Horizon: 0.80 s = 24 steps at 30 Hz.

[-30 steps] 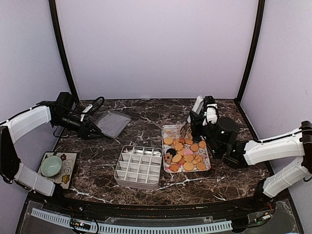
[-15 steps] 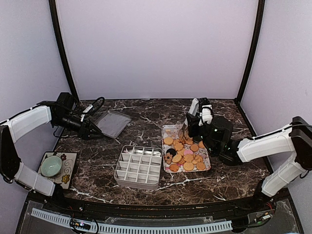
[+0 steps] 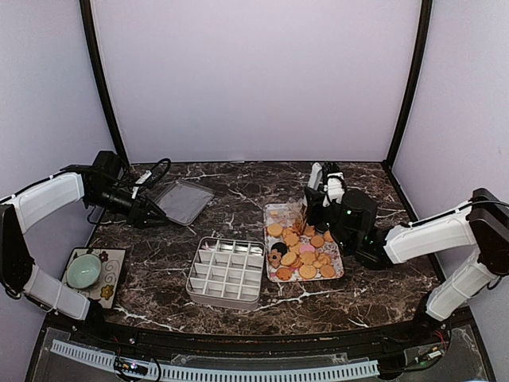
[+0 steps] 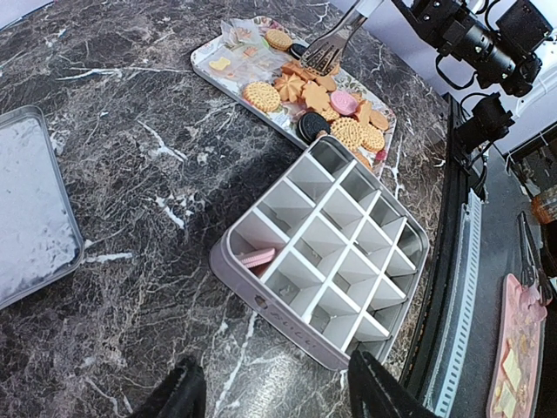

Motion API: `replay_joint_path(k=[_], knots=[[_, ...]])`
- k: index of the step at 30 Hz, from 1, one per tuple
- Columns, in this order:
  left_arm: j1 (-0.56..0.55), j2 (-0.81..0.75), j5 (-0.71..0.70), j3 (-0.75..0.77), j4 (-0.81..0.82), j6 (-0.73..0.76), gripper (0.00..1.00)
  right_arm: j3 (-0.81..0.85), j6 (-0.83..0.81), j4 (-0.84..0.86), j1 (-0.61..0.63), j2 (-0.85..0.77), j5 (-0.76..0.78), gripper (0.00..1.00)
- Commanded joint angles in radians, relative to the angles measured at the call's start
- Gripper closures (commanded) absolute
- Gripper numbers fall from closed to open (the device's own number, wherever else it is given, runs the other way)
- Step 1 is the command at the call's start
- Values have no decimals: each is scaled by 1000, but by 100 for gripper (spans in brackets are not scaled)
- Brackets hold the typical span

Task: Pack the cookies
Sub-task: Pick up the fake cookies from the plate.

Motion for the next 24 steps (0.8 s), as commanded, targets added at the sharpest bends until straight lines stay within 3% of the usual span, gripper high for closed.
replay_joint_path(k=[1,5,9,10,20,24], knots=[[5,-1,21,29,-26,8,43,37,-11,37,-11,-6,0,87],[4,-2,23,27,-25,5,43,53,-27,20,-13,-8,-1,90],[4,-1,23,26,-24,4,43,60,-21,14,-14,0,-25,71],[4,-1,25,28,-24,2,43,60,-17,17,-14,3,-33,70],[5,2,27,37,-30,8,43,58,-4,30,-20,56,-37,69],[5,2,28,34,-31,5,43,52,-2,38,-29,66,-40,73]])
